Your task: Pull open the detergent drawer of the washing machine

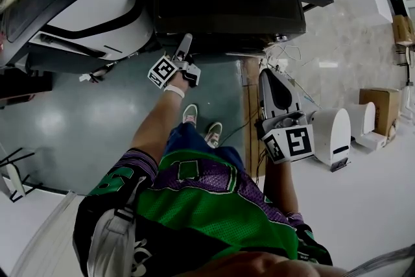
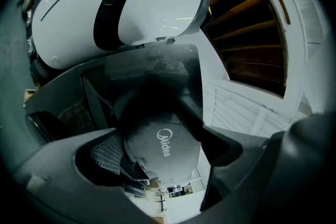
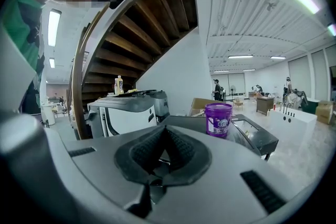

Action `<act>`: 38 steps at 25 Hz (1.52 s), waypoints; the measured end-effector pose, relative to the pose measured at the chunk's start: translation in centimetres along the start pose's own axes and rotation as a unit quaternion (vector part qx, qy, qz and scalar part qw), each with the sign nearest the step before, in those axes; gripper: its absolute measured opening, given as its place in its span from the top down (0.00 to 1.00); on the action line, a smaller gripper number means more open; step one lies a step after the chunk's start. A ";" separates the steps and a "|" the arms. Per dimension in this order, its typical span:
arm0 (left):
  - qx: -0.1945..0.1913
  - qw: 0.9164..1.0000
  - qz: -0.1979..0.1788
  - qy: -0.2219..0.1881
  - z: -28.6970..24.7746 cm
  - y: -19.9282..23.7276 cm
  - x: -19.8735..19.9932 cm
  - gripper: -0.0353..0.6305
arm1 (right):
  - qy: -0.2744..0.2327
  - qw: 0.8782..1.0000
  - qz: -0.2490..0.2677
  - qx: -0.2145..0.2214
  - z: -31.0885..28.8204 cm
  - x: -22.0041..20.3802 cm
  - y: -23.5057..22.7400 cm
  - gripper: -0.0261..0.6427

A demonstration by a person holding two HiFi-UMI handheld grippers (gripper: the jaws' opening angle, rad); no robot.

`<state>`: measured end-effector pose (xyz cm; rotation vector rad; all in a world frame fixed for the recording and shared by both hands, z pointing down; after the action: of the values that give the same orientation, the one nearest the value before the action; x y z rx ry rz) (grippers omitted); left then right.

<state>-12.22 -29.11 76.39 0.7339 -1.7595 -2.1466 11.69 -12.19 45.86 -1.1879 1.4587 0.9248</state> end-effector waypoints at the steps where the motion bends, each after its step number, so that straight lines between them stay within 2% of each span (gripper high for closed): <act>1: 0.001 1.000 0.003 0.001 0.0 0.0 0.0 0.29 | 0.000 1.000 0.001 -0.002 0.0 0.0 -0.1 0.96; 13: 0.012 0.999 0.031 0.012 0.6 -0.2 -0.3 0.29 | -0.039 0.999 0.004 -0.020 0.4 2.1 0.7 0.96; 23: 0.020 0.999 0.032 0.014 1.6 -0.5 -0.9 0.29 | -0.056 0.998 0.005 -0.002 0.5 4.1 -1.5 0.96; 27: 0.027 0.999 0.039 0.002 2.7 -0.9 -1.5 0.30 | -0.067 0.997 0.007 0.022 0.6 5.3 -2.2 0.96; 29: 0.028 0.999 0.043 -0.005 3.3 -1.1 -2.0 0.35 | -0.070 0.997 0.011 0.030 0.9 5.7 -2.7 0.96; 31: 0.031 0.999 0.044 -0.011 3.9 -1.0 -2.4 0.35 | -0.069 0.997 0.017 0.035 1.2 6.1 -3.2 0.96; 36: 0.013 0.998 0.050 -0.025 2.6 -1.1 -2.3 0.34 | -0.073 0.996 0.035 0.032 1.6 6.2 -4.3 0.96; 38: 0.018 0.997 0.057 -0.038 2.5 -1.1 -2.4 0.32 | -0.068 0.997 0.029 0.029 1.7 5.9 -4.7 0.96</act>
<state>-11.40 -25.59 76.18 0.5519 -1.8351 -2.0981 16.50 -12.88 39.89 -1.0251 1.4068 0.9772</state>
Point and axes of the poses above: the fingertips, and each gripper's own axes: z backward along the fingers, y to its left, x out of its top, the point moved 9 cm from there along z, backward along the fingers, and after that the axes turned 7 degrees about -x, right-handed, at the moved point
